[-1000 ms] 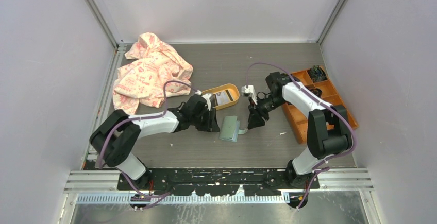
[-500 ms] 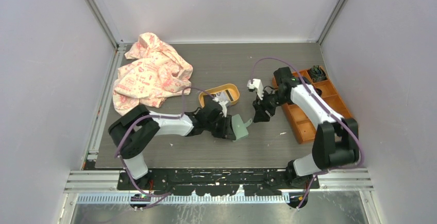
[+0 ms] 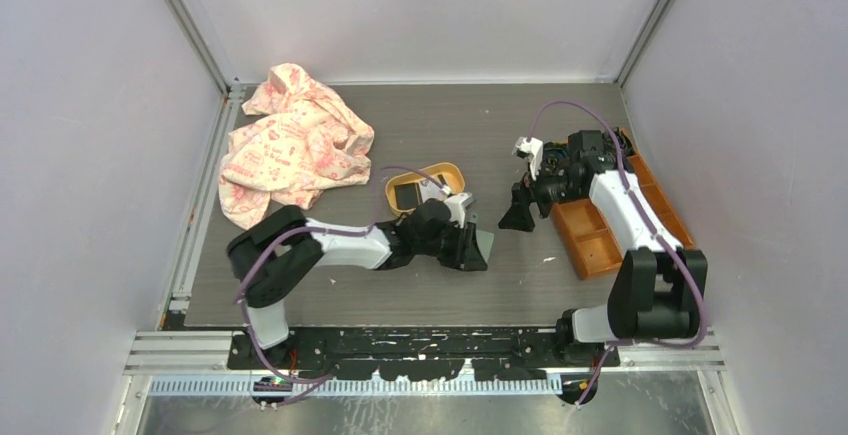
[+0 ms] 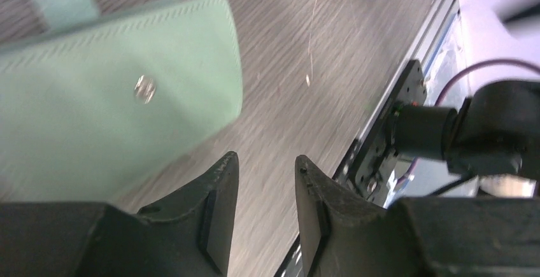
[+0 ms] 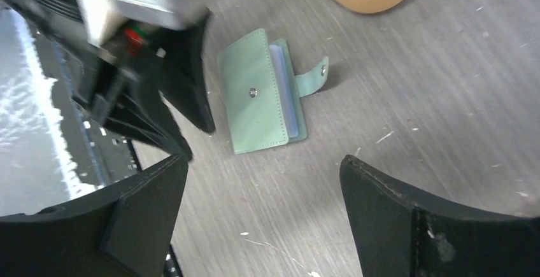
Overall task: Put the credit cards into the card holder
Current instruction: Close the card holder at the center of the board.
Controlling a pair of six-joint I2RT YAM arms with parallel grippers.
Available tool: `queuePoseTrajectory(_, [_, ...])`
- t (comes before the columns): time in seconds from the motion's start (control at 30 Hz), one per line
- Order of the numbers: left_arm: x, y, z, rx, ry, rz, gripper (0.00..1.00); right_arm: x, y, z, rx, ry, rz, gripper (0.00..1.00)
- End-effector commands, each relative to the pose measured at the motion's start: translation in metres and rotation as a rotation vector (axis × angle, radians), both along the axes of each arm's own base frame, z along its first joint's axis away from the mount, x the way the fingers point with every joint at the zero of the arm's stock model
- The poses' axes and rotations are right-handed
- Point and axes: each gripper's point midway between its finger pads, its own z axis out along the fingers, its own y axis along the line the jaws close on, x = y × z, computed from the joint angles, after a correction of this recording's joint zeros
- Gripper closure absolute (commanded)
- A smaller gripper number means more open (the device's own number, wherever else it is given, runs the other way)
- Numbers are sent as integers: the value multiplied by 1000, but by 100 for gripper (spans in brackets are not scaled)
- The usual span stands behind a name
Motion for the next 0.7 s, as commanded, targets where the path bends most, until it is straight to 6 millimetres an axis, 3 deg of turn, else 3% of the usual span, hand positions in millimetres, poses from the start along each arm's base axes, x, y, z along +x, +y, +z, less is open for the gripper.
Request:
queuePoseTrajectory(0.0, [9,30,60,-109,-268,36,61,-8,11,12,92,77,89,8])
queuePoseTrajectory(0.13, [19,79,61,-84,-353,108,58,-10,10,0,76,58,170,17])
queuePoseTrajectory(0.23, [24,97,61,-116,-357,106,56,-15,10,-10,46,-70,323,18])
queuePoseTrajectory(0.33, [27,99,61,-143,-333,49,55,-20,15,-19,-14,-143,491,16])
queuePoseTrajectory(0.53, [49,87,54,-155,-262,31,63,16,25,-42,-128,-153,540,23])
queuePoseTrajectory(0.67, [67,89,36,-66,-281,89,67,38,34,-60,-198,-182,503,24])
